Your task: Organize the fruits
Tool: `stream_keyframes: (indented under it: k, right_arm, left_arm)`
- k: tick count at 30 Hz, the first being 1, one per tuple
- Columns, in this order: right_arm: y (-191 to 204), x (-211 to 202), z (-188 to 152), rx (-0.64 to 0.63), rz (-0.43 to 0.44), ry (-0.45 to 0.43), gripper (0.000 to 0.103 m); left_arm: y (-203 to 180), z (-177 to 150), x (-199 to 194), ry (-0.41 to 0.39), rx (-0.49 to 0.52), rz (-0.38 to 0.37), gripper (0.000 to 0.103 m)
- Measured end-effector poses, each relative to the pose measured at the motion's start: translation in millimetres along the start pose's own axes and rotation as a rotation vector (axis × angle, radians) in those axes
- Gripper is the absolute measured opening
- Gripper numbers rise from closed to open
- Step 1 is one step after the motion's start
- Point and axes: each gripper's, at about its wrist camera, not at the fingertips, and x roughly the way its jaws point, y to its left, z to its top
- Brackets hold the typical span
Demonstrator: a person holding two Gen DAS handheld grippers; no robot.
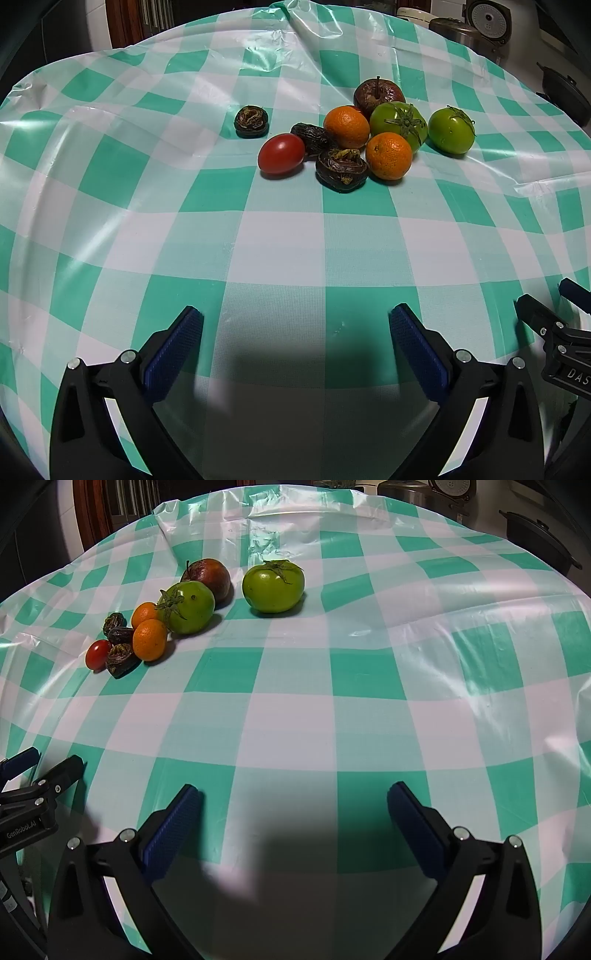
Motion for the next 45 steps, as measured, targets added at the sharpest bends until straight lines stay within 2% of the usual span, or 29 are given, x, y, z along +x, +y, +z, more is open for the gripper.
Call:
stream_keyframes:
  k: [42, 45]
  right_arm:
    - [0.4, -0.4, -0.2, -0.003, 0.002, 0.000, 0.102]
    - [6.1, 1.4, 3.5, -0.022, 0.019, 0.021, 0.102]
  left_arm:
    - [-6.3, 5.6, 7.1, -0.002, 0.004, -0.003, 0.099]
    - [-3.9, 6.4, 6.3, 0.017, 0.046, -0.032, 0.099]
